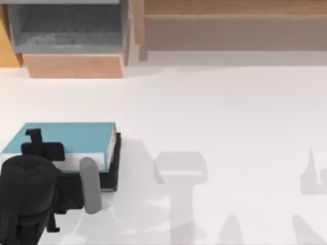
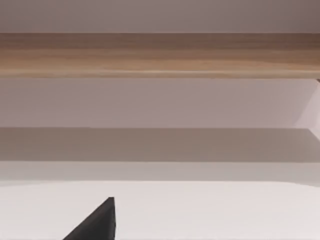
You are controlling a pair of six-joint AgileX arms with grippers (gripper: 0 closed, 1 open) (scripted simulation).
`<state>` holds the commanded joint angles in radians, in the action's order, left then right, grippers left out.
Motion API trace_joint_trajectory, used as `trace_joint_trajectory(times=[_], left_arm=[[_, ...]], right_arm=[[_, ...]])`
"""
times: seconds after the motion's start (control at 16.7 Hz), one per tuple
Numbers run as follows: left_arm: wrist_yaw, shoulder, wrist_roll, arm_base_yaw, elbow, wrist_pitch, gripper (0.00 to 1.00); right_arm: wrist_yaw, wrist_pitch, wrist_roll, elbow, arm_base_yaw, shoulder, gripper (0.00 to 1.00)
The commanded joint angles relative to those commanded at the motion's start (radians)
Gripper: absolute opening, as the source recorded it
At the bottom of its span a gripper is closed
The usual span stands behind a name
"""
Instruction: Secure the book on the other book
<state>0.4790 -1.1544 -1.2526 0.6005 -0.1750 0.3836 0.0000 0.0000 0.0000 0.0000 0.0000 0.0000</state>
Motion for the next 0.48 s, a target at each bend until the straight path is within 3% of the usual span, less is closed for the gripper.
trace_joint_trajectory(times=[0.48], left_arm=[[-0.01, -0.033, -0.009, -0.013, -0.005, 0.032, 0.0]], right_arm=[[0.0, 0.0, 0.0, 0.0, 0.0, 0.0, 1.0]])
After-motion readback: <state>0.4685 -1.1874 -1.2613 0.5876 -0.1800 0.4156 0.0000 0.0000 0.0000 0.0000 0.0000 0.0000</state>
